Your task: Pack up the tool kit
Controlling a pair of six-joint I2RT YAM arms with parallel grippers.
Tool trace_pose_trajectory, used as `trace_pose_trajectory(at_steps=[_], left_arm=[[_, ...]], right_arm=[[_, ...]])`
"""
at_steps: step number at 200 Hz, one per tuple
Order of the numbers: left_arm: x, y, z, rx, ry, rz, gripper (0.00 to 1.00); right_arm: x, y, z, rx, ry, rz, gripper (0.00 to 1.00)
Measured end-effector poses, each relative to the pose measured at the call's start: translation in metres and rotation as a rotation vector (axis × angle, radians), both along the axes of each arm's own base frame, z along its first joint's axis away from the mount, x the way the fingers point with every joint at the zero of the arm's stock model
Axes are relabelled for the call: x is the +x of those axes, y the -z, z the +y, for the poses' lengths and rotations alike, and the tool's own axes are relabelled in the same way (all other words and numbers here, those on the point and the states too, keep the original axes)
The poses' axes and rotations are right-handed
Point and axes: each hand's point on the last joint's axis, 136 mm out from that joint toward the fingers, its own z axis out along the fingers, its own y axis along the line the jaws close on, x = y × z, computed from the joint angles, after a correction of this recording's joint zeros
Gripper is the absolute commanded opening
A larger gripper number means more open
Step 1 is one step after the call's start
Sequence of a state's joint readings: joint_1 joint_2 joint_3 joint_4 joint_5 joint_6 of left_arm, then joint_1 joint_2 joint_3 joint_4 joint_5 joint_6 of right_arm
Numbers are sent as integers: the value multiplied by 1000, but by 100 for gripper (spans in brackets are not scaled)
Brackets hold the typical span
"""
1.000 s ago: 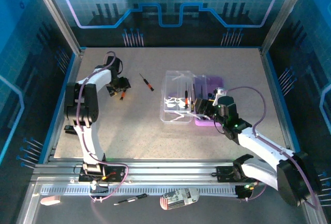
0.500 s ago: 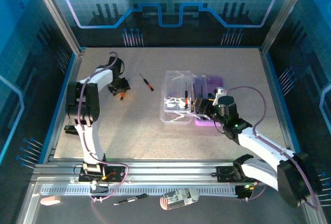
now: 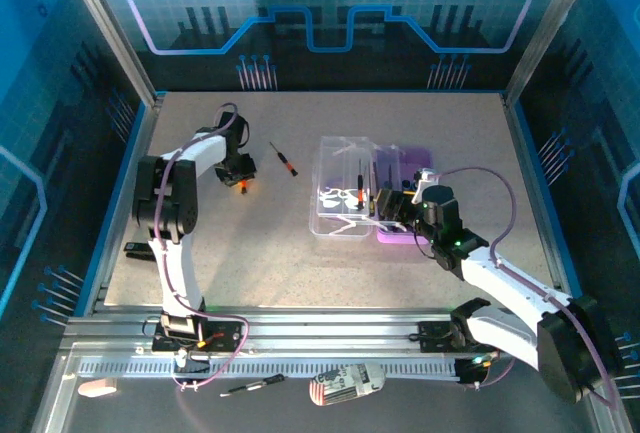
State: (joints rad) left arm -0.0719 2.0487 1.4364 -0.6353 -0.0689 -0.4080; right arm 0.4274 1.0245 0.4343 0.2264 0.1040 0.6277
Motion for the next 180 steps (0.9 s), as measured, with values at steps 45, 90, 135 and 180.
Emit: trace_pose_trajectory(at_steps=[45, 90, 135, 180], left_arm=[[-1, 0, -5, -13, 8, 5, 27], [1, -7, 1, 24, 24, 10, 27], [14, -9, 10, 90, 55, -1, 27], [20, 0, 10, 102, 104, 17, 25]], right_arm=[[0, 0, 0, 0, 0, 0, 70], [0, 0, 0, 0, -1, 1, 70], [0, 0, 0, -1, -1, 0, 70], [-1, -1, 1, -1, -6, -4, 70]])
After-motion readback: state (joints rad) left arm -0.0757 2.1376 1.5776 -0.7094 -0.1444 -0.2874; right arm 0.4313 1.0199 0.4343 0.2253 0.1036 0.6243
